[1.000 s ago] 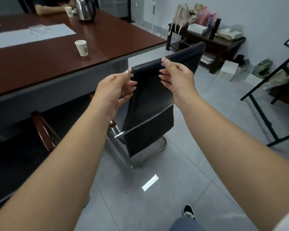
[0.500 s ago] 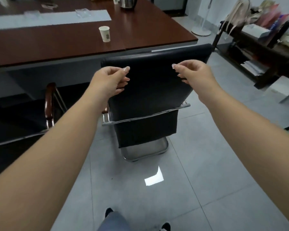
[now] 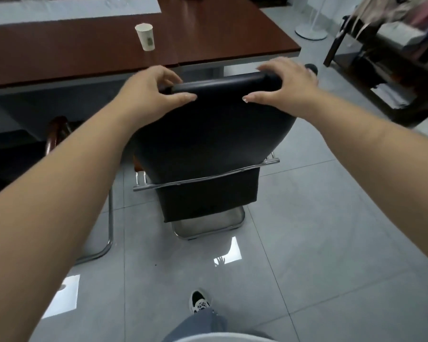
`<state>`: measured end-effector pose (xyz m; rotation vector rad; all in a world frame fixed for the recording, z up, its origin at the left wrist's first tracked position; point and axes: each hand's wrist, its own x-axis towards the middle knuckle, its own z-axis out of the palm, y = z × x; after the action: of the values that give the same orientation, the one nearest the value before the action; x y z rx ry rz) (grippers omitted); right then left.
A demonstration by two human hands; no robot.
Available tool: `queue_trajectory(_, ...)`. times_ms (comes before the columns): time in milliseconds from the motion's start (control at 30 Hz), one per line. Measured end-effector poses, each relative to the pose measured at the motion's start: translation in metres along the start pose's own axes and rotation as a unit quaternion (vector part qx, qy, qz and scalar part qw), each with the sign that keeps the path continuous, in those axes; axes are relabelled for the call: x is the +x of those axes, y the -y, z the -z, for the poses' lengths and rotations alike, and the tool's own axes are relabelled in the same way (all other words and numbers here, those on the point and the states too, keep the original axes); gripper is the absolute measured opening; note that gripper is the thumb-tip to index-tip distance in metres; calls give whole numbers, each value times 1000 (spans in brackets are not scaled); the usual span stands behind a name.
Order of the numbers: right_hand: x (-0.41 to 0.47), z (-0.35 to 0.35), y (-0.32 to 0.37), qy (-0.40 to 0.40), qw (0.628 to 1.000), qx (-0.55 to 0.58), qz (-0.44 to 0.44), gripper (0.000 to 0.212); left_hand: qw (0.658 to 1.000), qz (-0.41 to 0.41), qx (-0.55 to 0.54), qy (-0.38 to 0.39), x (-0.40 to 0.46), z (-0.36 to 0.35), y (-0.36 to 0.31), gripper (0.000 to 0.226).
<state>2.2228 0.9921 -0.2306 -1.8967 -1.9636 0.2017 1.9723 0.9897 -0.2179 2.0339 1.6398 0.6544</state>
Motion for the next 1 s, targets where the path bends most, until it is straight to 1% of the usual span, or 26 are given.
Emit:
queue_trajectory(67,9,-3,-12,16,1000,-12,-17,67,997,0,76,-13,14,-11,3,56)
queue_trajectory(133,18,-8,-22,28,999,-5,-23,69,991,38,123,-27,23,-18,3,66)
queue_trajectory(167,20,-11,-27,32,999,-4,-24,72,988,52,143,-22,25,-22,5,70)
queue_trajectory(233,30,-16,-37,41,999,-13,-25,76,978,66,195,-16,28,-32,6,74)
queue_trajectory(267,38,-17,-42,45,999,-19,-24,75,974,74,215,-27,31,-39,5,75)
queue_trajectory(367,59,-18,-51,40,999,-22,-15,66,967,111,225,-50,42,-52,-8,76)
queue_trajectory(467,76,-20,-59,35,999,-10,9,65,955,146,251,-58,57,-58,-19,80)
queue_trajectory(533,84,-23,-64,22,999,-10,28,64,949,162,265,-49,65,-61,-22,81)
queue_trajectory(633,97,-22,-77,16,999,-17,43,64,937,190,293,-6,79,-72,-38,84)
queue_trajectory(733,110,-12,-96,34,998,-22,44,63,937,175,299,38,92,-81,-58,82)
queue_trajectory(833,124,-2,-108,58,997,-23,41,58,947,135,286,50,101,-71,-54,75)
queue_trajectory(900,129,-1,-113,67,996,-23,45,56,947,134,290,39,102,-65,-42,76)
queue_trajectory(1000,135,0,-117,61,997,-19,40,59,942,118,314,-10,109,-63,-32,78)
